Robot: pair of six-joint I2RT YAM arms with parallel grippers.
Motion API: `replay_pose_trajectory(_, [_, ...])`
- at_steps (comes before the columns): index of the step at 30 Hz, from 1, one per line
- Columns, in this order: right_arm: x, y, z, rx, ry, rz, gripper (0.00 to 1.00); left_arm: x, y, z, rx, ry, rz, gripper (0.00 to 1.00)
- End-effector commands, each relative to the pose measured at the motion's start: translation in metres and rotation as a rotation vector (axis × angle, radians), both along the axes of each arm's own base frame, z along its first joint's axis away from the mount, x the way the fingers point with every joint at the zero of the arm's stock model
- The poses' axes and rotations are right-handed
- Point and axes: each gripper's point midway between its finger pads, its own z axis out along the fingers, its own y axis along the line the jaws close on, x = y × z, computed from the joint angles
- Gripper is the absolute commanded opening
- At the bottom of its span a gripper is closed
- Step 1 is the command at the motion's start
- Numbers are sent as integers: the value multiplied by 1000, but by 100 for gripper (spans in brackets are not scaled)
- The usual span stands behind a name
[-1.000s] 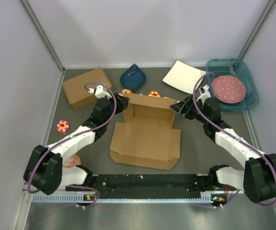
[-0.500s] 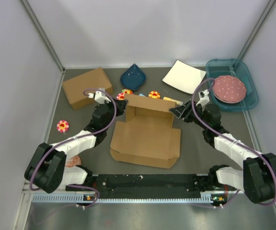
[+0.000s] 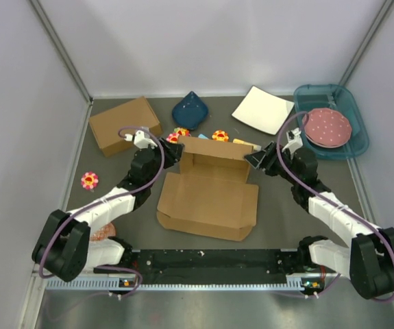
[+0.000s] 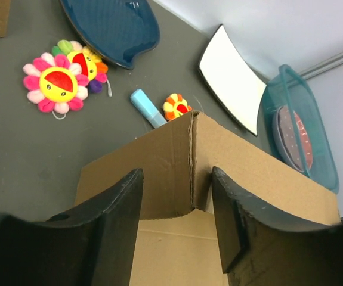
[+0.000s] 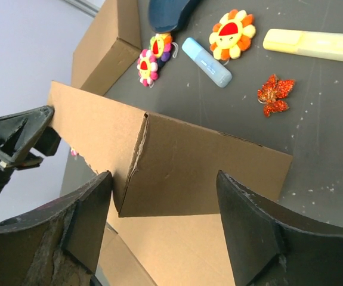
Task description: Fold the paper box
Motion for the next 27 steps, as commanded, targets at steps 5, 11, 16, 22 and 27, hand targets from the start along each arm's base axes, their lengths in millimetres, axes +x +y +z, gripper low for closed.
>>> replay_pose_trajectory(5, [3, -15, 3, -108, 43, -37, 73, -10, 18, -20, 160, 140, 27, 63])
replay_pose_trajectory(11, [5, -14, 17, -107, 17, -35, 78, -5, 26, 4, 174, 87, 68, 72])
replay_pose_trajectory(16, [6, -16, 25, -121, 8, -41, 83, -2, 25, 24, 163, 50, 70, 76])
replay_pose_trajectory(22, [5, -21, 34, -137, -5, -60, 86, -2, 26, 39, 153, 9, 77, 90])
replay_pose_trajectory(27, [4, -19, 42, -121, -23, -52, 86, -1, 29, 43, 158, -1, 87, 91])
